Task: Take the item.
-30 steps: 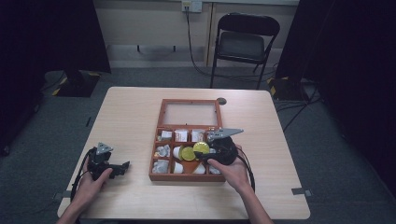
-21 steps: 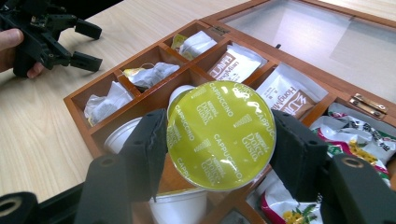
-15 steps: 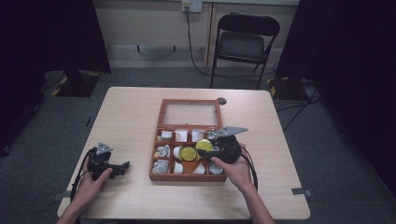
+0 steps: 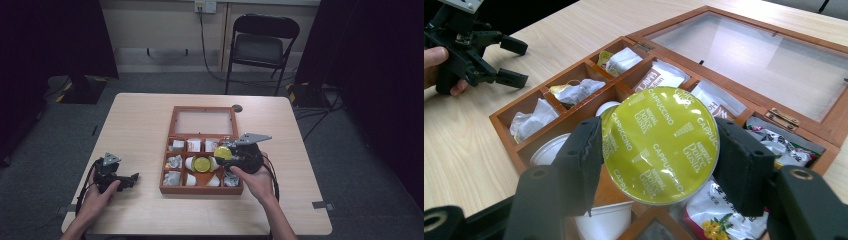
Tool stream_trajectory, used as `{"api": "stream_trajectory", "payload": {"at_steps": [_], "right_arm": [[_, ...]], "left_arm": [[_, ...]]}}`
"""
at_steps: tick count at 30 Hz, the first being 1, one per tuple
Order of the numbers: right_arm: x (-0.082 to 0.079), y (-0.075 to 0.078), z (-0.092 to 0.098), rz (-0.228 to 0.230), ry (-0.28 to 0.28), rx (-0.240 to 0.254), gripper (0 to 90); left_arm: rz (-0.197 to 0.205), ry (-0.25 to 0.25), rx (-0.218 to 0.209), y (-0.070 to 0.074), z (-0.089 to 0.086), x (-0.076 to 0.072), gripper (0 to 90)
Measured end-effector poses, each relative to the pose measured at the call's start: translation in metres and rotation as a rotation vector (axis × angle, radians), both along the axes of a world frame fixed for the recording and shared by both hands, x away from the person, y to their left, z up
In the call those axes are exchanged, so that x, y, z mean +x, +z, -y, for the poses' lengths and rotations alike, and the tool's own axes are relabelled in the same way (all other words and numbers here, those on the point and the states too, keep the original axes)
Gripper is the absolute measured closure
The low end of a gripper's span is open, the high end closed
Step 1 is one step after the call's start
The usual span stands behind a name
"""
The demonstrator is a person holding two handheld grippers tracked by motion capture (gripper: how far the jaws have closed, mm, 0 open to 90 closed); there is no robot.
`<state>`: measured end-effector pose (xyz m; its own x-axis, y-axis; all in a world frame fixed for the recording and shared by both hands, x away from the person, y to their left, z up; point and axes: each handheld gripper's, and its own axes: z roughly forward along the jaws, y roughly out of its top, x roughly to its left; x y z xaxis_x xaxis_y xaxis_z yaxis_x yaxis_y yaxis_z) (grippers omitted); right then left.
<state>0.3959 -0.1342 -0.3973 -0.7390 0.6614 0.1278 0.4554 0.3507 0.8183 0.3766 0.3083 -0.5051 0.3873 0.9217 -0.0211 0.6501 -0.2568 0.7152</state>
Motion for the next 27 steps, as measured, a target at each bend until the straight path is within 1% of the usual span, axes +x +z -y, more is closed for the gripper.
{"api": "stream_trajectory", "payload": {"at_steps": [3,12,17,22,27], "right_arm": [[0.001,0.002,0.004,-0.007,-0.002,0.008,40.2],[0.000,0.011,0.016,0.017,-0.026,0.026,40.2],[0.001,0.017,0.026,0.032,-0.048,0.048,40.2],[0.001,0.020,0.035,0.033,-0.065,0.059,40.2],[0.001,0.024,0.043,0.044,-0.086,0.065,40.2]], "left_arm": [[0.000,0.000,0.000,0.000,0.000,0.000,0.0],[0.000,0.000,0.000,0.000,0.000,0.000,0.0],[0.000,0.000,0.000,0.000,0.000,0.000,0.0],[0.000,0.000,0.000,0.000,0.000,0.000,0.0],[0.000,0.000,0.001,0.000,0.000,0.000,0.0]]}}
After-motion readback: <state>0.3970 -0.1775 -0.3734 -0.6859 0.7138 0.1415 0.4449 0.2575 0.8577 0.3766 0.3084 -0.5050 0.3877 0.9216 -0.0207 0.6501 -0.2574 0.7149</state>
